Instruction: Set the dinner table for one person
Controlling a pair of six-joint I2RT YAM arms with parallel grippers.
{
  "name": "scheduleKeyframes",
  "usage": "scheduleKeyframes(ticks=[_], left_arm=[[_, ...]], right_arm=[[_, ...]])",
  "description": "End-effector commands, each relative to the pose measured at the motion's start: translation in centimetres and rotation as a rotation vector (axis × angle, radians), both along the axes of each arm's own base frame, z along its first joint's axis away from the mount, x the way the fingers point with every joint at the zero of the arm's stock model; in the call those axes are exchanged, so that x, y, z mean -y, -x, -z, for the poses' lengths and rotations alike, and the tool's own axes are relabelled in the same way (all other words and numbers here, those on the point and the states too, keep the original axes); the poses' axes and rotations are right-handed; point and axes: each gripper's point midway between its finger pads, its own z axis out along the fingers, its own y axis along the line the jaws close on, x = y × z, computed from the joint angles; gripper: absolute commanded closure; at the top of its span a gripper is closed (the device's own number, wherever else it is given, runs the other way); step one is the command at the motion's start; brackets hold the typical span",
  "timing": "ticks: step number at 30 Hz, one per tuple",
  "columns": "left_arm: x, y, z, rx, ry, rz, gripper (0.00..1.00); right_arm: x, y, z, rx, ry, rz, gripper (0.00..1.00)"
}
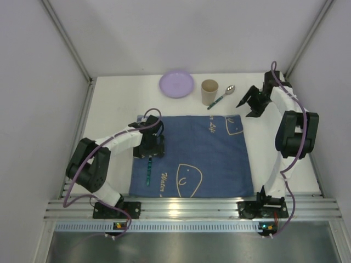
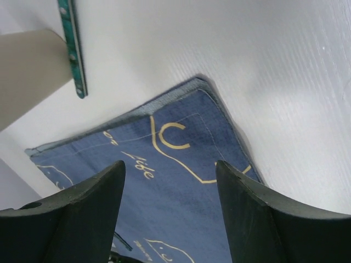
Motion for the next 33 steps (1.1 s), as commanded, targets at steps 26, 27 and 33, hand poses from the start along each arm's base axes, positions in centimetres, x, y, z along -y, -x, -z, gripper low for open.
scheduleKeyframes(ticks=[26, 27, 33], left_arm=[[-1.3, 0.5, -7.7, 0.145, 0.068, -0.043, 0.02], [-1.3, 0.6, -7.8, 0.146, 0.075, -0.045, 0.02], [-1.6, 1.3, -8.1, 0.138, 0.082, -0.07, 0.02]], right_arm=[[-8.9, -14.1, 1.7, 0.164, 0.171, 0.062, 0.29], [-8.7, -14.0, 2.4, 0.15, 0.187, 0.068, 0.29], [-6.9, -13.8, 4.7, 0.093, 0.344, 0.103, 0.34]])
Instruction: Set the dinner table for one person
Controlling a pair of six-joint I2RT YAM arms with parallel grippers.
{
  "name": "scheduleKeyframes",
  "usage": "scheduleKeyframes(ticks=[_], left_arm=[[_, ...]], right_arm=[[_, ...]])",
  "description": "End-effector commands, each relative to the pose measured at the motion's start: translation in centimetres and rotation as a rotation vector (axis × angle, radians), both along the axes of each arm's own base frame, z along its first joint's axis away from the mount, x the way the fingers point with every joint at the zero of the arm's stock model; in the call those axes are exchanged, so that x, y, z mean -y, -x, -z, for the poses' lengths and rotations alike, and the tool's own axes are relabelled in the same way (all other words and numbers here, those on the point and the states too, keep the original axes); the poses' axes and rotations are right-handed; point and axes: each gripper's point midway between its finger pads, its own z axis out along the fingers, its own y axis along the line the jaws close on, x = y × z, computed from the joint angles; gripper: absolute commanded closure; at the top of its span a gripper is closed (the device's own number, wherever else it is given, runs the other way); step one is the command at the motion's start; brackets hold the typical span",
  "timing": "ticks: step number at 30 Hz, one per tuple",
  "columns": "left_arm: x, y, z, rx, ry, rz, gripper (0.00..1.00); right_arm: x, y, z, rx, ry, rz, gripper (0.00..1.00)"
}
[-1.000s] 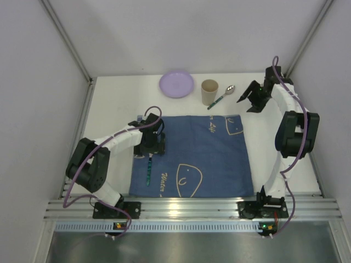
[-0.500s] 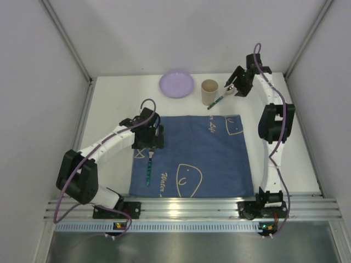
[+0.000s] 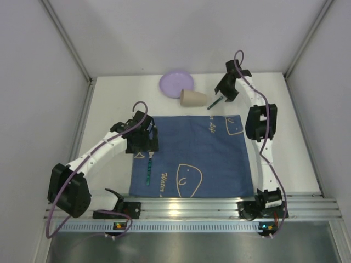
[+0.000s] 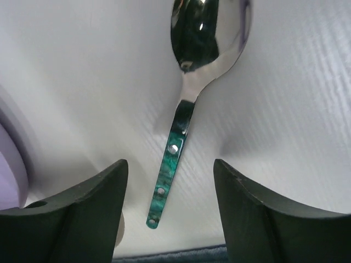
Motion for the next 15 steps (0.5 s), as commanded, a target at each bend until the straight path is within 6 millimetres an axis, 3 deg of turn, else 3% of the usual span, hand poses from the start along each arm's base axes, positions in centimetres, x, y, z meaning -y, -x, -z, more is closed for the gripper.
scheduleKeyframes(ticks=[1, 3, 5, 7, 11, 15], left_arm=[[-0.8, 1.1, -0.2, -0.017, -0.004, -0.032, 0.02], [-0.9, 1.6, -0.2, -0.023, -0.001, -0.037, 0.02], [-0.9, 1.8, -0.4, -0.026, 0.006, -0.037, 0.02], [-1.1, 2.2, -0.3, -0.04, 0.003, -0.039, 0.02], [-0.9, 2.4, -0.5, -0.043, 0.013, -0.038, 0.02], [-0.5, 2.3, -0.7, -0.057, 0.025, -0.034, 0.02]], right_arm=[[2.1, -0.7, 0.0, 0.002, 0.124, 0.067, 0.37], [2.6, -0.8, 0.6, -0.004, 0.157, 0.067, 0.44], [2.8, -0.8, 1.7, -0.023, 0.185, 0.049, 0.46], [2.7, -1.1, 1.6, -0.015, 0.196, 0.015, 0.49], [1.9, 0.2, 4.0, -0.079, 0.229, -0.057, 0.55], [2.0, 1.9, 5.5, -0.151, 0.296, -0.142, 0.68]])
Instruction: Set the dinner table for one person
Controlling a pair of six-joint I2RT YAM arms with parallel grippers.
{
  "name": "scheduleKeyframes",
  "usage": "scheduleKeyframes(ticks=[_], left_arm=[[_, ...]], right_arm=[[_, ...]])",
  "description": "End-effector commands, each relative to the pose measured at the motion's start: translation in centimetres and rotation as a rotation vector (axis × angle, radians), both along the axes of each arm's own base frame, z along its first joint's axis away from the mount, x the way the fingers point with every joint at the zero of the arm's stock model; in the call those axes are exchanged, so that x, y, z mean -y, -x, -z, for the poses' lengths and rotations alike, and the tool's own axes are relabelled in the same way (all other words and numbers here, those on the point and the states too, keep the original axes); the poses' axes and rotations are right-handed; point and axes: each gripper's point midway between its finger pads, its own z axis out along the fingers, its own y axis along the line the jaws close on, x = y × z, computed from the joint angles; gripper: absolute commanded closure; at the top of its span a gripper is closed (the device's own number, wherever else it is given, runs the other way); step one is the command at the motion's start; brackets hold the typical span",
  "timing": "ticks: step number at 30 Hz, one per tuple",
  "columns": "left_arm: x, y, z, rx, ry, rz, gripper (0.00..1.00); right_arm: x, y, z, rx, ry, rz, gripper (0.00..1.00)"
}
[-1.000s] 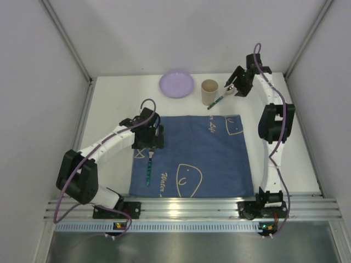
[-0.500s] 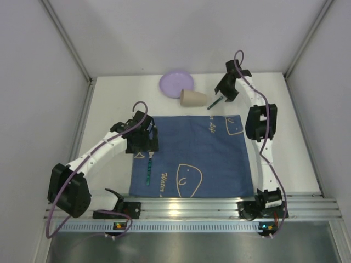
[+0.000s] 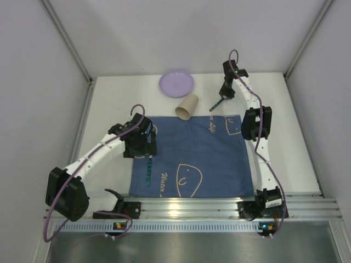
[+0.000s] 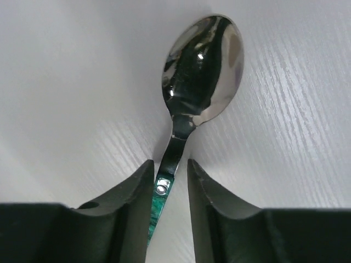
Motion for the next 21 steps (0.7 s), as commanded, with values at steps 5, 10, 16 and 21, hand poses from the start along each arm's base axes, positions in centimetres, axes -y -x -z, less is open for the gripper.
scheduleKeyframes(ticks=[5, 10, 16, 21], left_arm=[[1.0, 0.1, -0.7, -0.021, 0.057, 0.001, 0.02], [2.2, -0.5, -0.2, -0.034, 0.093, 0.02, 0.02], [2.7, -2.5, -1.3, 0.015, 0.086, 0.037, 0.02], [3.7, -6.6, -3.0, 0.082, 0.058, 0.043, 0.02]], right_arm=[[1.2, 5.1, 4.0, -0.23, 0.256, -0.202, 0.87], [1.0, 4.8, 3.8, -0.206, 0.201, -0.234, 1.0], [-1.0, -0.2, -8.4, 0.16, 0.076, -0.272, 1.0], [-0.1, 1.6, -16.5, 0.279, 0.008, -0.272, 1.0]])
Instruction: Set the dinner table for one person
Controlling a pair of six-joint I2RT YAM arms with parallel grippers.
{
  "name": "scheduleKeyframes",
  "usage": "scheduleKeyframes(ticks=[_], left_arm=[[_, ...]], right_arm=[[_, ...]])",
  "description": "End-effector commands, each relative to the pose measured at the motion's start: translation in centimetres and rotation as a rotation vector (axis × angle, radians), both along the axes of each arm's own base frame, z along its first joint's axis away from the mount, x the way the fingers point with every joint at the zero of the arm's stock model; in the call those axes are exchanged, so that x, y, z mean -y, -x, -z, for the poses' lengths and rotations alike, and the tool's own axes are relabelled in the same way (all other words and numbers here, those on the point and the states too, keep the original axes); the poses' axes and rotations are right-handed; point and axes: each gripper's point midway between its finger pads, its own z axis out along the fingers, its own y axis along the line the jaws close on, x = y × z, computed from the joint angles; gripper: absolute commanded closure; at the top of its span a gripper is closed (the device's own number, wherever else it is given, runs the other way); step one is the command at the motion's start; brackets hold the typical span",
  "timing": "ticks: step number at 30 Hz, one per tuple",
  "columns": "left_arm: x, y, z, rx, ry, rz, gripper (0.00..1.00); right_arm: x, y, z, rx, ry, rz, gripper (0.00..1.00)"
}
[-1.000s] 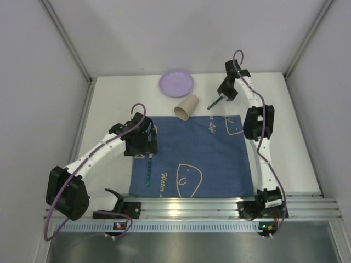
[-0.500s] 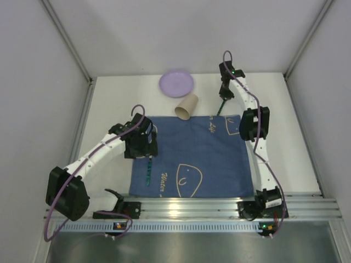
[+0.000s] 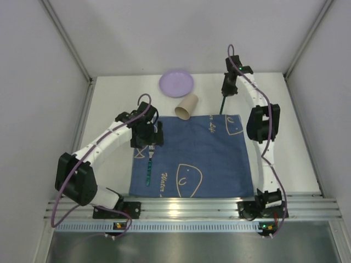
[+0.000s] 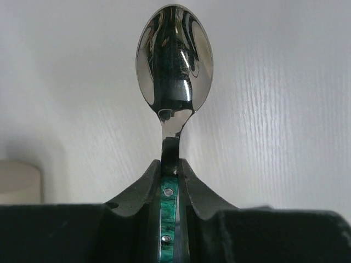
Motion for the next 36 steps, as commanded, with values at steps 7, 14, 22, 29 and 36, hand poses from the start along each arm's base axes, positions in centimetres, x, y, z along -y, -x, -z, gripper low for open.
scheduleKeyframes(ticks=[7, 14, 22, 29, 36], left_arm=[[5.0, -10.4, -2.7, 0.172, 0.076, 0.037, 0.02], [10.5, -14.8, -1.4, 0.158, 0.312, -0.002, 0.02], [12.0, -19.2, -3.0, 0.255, 0.357, -0.114, 0.02], [14.0, -20.5, -3.4, 0.265, 0.396, -0.098, 0.02], [15.9, -20.0, -2.2, 0.235, 0.402, -0.07, 0.02]], right_arm=[[1.0, 9.0, -14.9, 0.2, -0.075, -0.071, 1.0], [-1.2, 21.7, -12.6, 0.076, -0.086, -0.218, 1.0], [-4.1, 33.2, -3.6, -0.11, -0.133, -0.299, 1.0], [-5.1, 34.9, 1.8, -0.195, -0.153, -0.227, 1.0], [-7.0, 36.0, 4.8, -0.345, -0.112, -0.284, 1.0]])
